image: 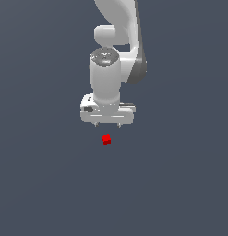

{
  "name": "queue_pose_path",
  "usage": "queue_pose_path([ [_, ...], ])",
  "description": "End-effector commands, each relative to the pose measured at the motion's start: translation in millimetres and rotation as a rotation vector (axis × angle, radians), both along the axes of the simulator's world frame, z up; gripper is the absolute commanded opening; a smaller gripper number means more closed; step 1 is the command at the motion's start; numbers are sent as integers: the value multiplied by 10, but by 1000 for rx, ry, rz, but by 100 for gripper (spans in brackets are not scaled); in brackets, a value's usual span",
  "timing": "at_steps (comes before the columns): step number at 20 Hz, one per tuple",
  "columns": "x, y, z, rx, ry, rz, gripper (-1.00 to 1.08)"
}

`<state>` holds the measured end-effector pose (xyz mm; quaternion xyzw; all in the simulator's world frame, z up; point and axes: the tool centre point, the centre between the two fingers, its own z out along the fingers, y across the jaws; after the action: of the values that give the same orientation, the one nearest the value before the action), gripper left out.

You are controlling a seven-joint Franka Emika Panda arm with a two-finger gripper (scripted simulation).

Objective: Pick up the red cube and move it to a goal position.

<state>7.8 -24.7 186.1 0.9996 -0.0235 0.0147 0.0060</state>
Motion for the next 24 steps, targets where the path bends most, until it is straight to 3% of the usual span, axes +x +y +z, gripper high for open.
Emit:
queue_pose_path([
  [1,0,0,0,0,0,0,100],
  [10,-39,-16,-254,2,5,50,100],
  [24,-193,-105,-1377,8,25,271,100],
])
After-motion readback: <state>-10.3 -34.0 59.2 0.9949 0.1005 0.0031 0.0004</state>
